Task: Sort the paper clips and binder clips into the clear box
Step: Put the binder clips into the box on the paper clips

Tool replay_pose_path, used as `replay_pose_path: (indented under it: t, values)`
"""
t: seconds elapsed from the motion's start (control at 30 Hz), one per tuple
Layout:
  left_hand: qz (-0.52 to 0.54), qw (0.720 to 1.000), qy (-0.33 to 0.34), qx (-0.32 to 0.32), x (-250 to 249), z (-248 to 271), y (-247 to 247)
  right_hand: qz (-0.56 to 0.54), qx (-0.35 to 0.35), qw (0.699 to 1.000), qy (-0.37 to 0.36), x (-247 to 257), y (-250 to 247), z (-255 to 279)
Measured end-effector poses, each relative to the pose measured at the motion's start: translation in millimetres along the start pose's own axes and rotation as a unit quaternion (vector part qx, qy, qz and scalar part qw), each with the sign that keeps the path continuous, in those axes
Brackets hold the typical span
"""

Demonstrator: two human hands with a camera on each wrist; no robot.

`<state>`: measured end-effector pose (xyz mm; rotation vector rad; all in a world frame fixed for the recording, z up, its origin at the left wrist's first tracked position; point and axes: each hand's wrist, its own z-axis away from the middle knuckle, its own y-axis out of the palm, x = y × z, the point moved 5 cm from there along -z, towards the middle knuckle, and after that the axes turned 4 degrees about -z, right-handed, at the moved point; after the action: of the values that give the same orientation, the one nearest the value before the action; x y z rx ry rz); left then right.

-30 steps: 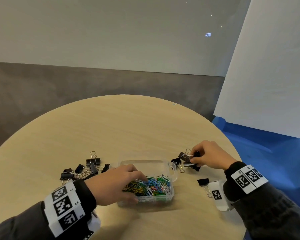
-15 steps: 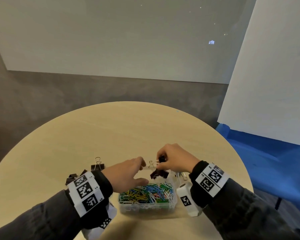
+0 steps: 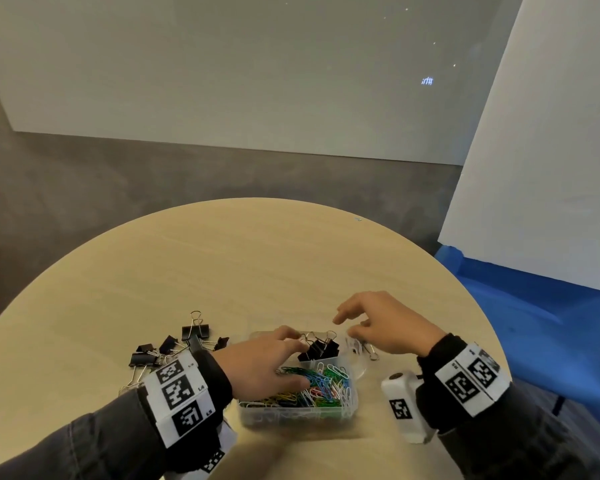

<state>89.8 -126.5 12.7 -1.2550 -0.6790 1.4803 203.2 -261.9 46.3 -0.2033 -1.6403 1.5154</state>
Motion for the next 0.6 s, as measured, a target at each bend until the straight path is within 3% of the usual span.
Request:
replay_pose_path:
  t: [0.13, 0.27, 0.4, 0.6]
  values:
    - [0.028, 0.998, 0.048, -0.010, -8, 2, -3, 0.063, -0.018, 0.997, 0.040, -26, -22, -2]
    - [-0.004, 1.000, 0.013, 0.010, -2, -1, 1, 0.118, 0.043, 0.987, 0.104, -55, -18, -1]
    - [-0.011, 0.998, 0.023, 0.049, -1, -2, 6, 0.099, 0.095, 0.987, 0.082, -57, 1, -6]
    - [0.006, 0.999, 0.046, 0.020, -1, -5, 6, 0.080, 0.051, 0.993, 0.074, -59, 1, -14]
